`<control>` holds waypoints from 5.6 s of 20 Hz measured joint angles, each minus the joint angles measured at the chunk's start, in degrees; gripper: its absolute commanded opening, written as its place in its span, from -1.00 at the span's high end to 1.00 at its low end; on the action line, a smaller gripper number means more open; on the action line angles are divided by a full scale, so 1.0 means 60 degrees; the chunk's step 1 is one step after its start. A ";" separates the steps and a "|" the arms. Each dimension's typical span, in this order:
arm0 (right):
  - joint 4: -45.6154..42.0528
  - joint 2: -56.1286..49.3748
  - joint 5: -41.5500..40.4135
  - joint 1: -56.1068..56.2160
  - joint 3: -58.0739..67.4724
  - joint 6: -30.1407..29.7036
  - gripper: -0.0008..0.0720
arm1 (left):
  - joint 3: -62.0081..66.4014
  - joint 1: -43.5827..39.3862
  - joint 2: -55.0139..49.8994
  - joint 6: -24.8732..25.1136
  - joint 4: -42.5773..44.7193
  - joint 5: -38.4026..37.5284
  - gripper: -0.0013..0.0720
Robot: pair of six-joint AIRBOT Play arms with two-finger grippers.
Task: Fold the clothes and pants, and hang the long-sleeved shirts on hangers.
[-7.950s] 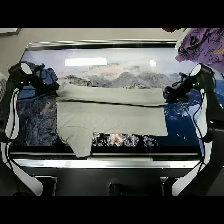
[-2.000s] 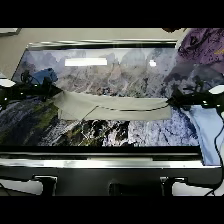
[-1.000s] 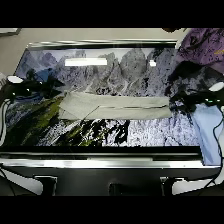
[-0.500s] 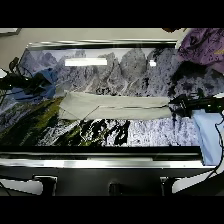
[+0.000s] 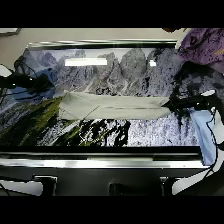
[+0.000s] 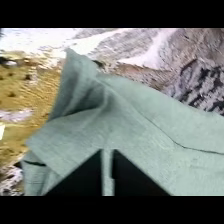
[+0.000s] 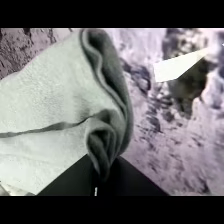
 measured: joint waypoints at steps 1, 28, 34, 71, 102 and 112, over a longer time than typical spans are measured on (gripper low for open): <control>-0.0208 0.0193 0.0007 0.0029 0.0080 0.0171 0.89 | 0.0000 -0.0248 -0.0044 0.0004 0.0018 0.0007 0.91; -0.2823 0.5654 0.1730 0.0098 0.1829 0.3060 0.89 | 0.4353 -0.8116 -0.6681 -0.2167 -0.6240 0.3351 0.92; -0.2787 0.5843 0.1679 0.0146 0.1829 0.3177 0.89 | 0.4397 -0.7461 -0.6160 -0.2310 -0.5960 0.2404 0.92; -0.1617 0.1297 -0.5337 0.8615 0.1832 0.6142 -0.62 | 0.3920 -0.0962 0.0368 -0.2947 0.2186 -0.3147 0.91; 0.2375 0.0233 -0.1279 0.2725 -0.1435 -0.0761 0.89 | 0.3920 -0.0958 0.0328 -0.2947 0.2441 -0.3147 0.91; 0.1308 0.0244 -0.1049 0.0688 0.2422 0.1796 0.89 | 0.3920 -0.0958 0.0328 -0.2947 0.2433 -0.3231 0.91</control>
